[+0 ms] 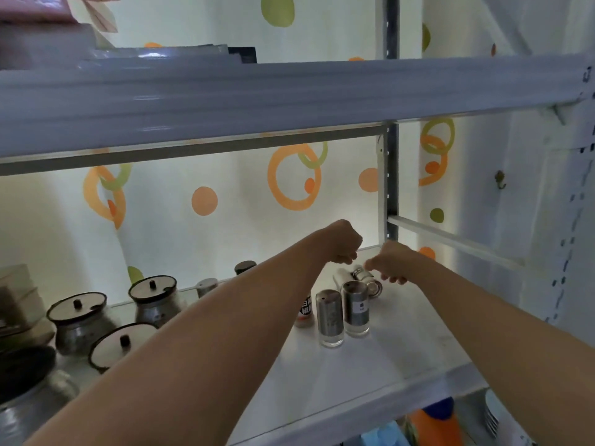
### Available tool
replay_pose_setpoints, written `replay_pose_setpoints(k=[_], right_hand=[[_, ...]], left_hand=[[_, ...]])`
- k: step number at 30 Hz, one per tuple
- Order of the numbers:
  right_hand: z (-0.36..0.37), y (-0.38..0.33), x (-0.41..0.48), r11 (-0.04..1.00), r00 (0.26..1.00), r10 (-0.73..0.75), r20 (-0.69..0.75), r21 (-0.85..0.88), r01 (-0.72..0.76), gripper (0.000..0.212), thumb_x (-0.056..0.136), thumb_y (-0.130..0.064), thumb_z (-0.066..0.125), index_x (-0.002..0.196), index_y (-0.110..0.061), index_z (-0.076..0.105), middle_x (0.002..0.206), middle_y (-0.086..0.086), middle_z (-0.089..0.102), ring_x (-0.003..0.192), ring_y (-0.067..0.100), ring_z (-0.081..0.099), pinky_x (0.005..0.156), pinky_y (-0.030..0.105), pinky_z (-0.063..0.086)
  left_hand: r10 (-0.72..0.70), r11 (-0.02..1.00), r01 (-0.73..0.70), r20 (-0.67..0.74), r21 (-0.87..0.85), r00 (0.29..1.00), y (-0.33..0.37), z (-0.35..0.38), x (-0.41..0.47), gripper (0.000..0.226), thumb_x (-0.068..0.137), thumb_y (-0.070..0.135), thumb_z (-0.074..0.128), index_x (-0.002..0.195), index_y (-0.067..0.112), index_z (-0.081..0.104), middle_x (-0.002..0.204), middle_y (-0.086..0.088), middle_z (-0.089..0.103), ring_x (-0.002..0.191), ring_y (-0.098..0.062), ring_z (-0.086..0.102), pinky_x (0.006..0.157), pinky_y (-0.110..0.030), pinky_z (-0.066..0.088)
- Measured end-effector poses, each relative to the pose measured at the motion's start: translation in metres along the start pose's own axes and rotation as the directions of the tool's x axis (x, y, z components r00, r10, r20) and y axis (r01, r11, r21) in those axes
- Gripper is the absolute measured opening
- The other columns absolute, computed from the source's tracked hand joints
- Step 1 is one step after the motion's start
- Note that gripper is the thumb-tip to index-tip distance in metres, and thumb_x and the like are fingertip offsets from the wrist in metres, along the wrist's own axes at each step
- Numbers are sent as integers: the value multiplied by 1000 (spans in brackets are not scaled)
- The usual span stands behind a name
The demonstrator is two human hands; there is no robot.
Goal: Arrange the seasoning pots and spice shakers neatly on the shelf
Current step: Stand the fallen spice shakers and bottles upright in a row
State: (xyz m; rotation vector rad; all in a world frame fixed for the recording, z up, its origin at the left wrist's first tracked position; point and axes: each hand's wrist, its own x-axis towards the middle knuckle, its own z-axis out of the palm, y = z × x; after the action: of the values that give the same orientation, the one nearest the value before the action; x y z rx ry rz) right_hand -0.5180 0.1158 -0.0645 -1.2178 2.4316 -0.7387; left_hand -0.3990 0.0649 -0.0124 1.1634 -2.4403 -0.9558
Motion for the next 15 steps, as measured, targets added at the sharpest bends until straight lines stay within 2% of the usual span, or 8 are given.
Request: replay_pose_setpoints(k=[4,6,9,15], right_hand=[[13,-9,8,998,997,31,68,-50,-27,34,87,-36,67,87,-3,65,81,15,71,65,23,68,64,30,60],[17,-11,12,996,996,52,70,-80,-46,34,85,-37,68,87,-3,66,83,15,72,71,24,73,71,34,62],[19,-13,16,994,995,65,80,-89,-58,34,85,-37,68,88,-4,66,83,15,72,76,25,74,72,35,62],[20,-12,16,994,994,71,78,-86,-64,33,85,-36,69,91,-3,66,89,16,72,80,26,73,75,37,62]], left_hand=[[6,1000,-6,-25,-2,1000,-2,0,8,34,101,16,42,122,-5,58,121,-18,67,43,-5,56,53,-18,50],[15,1000,-15,-28,-1,999,-4,-1,10,35,100,17,42,122,-5,58,120,-18,68,50,-8,58,53,-18,50],[28,999,-28,-13,18,1000,-4,-4,9,35,100,18,42,122,-4,58,120,-18,67,62,-13,59,53,-17,51],[39,998,-39,-3,46,999,-6,-2,13,34,100,18,43,120,-3,60,118,-18,68,62,-13,58,50,-16,50]])
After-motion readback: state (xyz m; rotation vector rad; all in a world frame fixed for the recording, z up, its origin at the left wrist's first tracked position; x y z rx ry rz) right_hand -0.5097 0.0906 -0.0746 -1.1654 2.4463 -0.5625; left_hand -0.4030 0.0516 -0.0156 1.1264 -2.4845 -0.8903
